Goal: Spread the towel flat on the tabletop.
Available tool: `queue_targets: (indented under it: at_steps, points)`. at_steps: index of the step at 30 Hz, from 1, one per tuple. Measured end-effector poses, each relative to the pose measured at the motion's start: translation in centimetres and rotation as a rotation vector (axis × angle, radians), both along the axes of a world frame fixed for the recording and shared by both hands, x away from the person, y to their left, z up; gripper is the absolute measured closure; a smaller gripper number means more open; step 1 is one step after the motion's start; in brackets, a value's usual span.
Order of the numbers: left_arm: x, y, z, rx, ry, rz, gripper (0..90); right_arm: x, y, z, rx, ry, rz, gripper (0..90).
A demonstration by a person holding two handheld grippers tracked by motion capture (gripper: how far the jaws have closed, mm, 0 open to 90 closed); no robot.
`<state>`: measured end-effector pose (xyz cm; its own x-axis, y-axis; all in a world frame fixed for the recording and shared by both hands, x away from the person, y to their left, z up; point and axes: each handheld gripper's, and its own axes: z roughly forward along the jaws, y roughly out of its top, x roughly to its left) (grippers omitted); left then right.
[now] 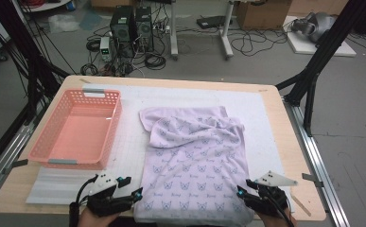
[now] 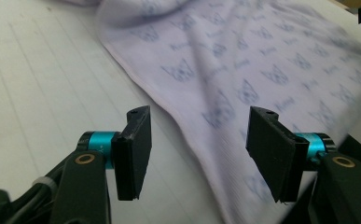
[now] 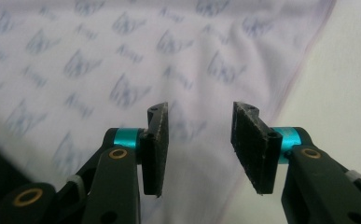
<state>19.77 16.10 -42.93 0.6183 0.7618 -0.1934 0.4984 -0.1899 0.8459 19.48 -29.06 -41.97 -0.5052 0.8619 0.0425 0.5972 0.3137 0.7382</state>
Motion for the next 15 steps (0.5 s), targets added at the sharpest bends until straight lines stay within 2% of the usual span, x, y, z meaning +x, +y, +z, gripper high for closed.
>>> queue_targets:
  at_steps: [3,6,9,15]
  points:
    - [1.4,-0.2,0.2,-0.015,-0.020,0.015,39.8,1.6,0.5,-0.3,0.009,-0.021,-0.013,54.7]
    - [2.5,-0.5,0.2,-0.018,-0.026,0.024,39.4,2.6,0.8,-0.6,0.003,-0.020,-0.023,54.3]
    - [3.6,-0.5,-0.2,-0.005,-0.014,0.031,39.4,3.2,0.7,-0.8,-0.005,-0.024,-0.016,53.9]
    - [5.4,-0.9,-0.8,0.012,0.009,0.034,39.5,4.3,-0.3,-0.8,0.019,-0.047,-0.035,54.5]
